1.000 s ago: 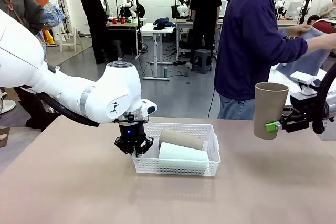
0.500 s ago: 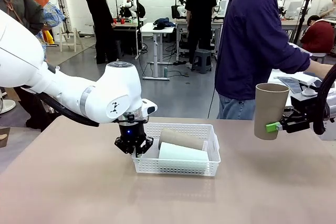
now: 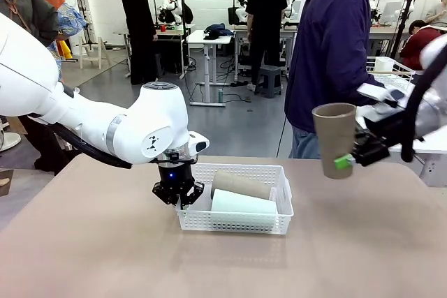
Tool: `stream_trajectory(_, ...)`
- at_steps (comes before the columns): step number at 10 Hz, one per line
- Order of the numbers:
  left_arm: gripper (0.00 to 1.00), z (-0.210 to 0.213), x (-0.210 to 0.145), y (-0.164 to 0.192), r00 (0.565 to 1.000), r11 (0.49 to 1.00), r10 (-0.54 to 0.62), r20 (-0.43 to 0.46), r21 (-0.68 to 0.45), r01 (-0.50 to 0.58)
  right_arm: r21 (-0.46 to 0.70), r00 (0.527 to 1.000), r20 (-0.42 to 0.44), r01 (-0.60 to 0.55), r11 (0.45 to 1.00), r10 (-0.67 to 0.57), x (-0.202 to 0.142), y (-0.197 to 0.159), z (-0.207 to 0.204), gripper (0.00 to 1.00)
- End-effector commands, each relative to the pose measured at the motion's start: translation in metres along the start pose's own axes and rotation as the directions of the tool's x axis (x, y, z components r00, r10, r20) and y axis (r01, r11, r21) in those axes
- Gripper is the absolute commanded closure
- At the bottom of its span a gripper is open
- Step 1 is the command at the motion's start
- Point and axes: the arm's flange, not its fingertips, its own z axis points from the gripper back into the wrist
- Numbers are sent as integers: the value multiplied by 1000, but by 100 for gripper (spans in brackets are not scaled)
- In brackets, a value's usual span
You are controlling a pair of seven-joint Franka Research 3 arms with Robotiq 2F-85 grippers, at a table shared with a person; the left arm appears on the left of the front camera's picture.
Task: Clean and organize the cups into the basket.
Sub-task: Pick up the Reusable plastic cup from the right side of the table and stack it inside the Organizing basket in the center of the table.
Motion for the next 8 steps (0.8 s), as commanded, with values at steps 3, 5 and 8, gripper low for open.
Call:
stream_trajectory(3, 100, 0, -1, -1, 1000, 1000, -3, 0, 2, 3, 105, 925, -362, 162, 981, -114, 81, -42, -75, 20)
stream_trajectory(5, 100, 0, -1, -1, 1000, 1000, -3, 0, 2, 3, 116, 855, -497, 231, 966, -145, 100, -60, -113, 20)
stream_trajectory(8, 100, 0, -1, -1, 1000, 1000, -3, 0, 2, 3, 71, 762, -619, 292, 954, -187, 124, -84, -159, 20)
